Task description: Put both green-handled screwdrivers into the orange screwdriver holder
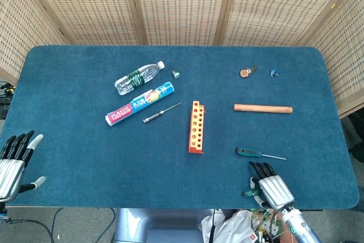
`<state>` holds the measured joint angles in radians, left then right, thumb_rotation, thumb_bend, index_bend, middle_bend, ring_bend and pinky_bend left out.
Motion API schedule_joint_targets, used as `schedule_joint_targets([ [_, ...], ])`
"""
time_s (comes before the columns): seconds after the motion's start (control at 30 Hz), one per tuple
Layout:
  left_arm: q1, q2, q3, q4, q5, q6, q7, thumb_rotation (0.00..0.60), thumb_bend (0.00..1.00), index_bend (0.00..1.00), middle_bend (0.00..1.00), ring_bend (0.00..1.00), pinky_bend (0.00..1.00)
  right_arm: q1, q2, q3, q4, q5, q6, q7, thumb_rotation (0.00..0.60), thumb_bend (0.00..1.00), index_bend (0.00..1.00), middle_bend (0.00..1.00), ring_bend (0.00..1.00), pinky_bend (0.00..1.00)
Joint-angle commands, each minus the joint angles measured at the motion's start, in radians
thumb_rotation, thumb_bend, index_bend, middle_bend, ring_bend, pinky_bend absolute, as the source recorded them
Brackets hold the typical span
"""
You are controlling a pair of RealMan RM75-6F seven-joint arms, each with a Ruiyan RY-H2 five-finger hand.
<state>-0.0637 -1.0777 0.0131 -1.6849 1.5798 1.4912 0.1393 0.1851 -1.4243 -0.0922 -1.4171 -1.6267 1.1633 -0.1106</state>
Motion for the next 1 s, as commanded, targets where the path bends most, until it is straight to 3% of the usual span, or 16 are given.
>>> schedule_joint_targets([
  [0.03, 0.000, 0.001, -0.001, 0.000, -0.001, 0.001, -0.002, 0.600, 0.00, 0.00, 0.00, 0.00, 0.00, 0.002, 0.005, -0.003, -0.008, -0.014, 0.019, 0.029, 0.600, 0.41, 0.55, 0.02, 0.00, 0.00],
  [0.27, 0.000, 0.008, -0.003, -0.001, -0.006, 0.002, -0.018, 0.600, 0.00, 0.00, 0.00, 0.00, 0.00, 0.030, 0.115, 0.009, -0.158, -0.078, 0.102, 0.231, 0.600, 0.42, 0.56, 0.06, 0.00, 0.00],
  [0.5, -0.002, 0.020, -0.005, -0.002, -0.012, -0.003, -0.042, 0.600, 0.00, 0.00, 0.00, 0.00, 0.00, 0.092, 0.281, 0.079, -0.350, -0.116, 0.175, 0.442, 0.600, 0.43, 0.56, 0.12, 0.00, 0.00],
  [0.73, -0.002, 0.028, -0.002, -0.008, -0.006, 0.000, -0.053, 0.600, 0.00, 0.00, 0.00, 0.00, 0.00, 0.215, 0.408, 0.176, -0.511, -0.056, 0.097, 0.722, 0.600, 0.44, 0.56, 0.13, 0.00, 0.00],
  [0.9, 0.001, 0.030, -0.002, -0.012, 0.002, 0.012, -0.053, 0.600, 0.00, 0.00, 0.00, 0.00, 0.00, 0.309, 0.384, 0.243, -0.525, 0.021, 0.011, 0.901, 0.600, 0.49, 0.57, 0.16, 0.00, 0.00],
  [1.0, -0.001, 0.031, -0.003, -0.014, -0.003, 0.007, -0.050, 0.600, 0.00, 0.00, 0.00, 0.00, 0.00, 0.359, 0.351, 0.275, -0.525, 0.104, -0.064, 0.938, 0.600, 0.49, 0.57, 0.16, 0.00, 0.00],
])
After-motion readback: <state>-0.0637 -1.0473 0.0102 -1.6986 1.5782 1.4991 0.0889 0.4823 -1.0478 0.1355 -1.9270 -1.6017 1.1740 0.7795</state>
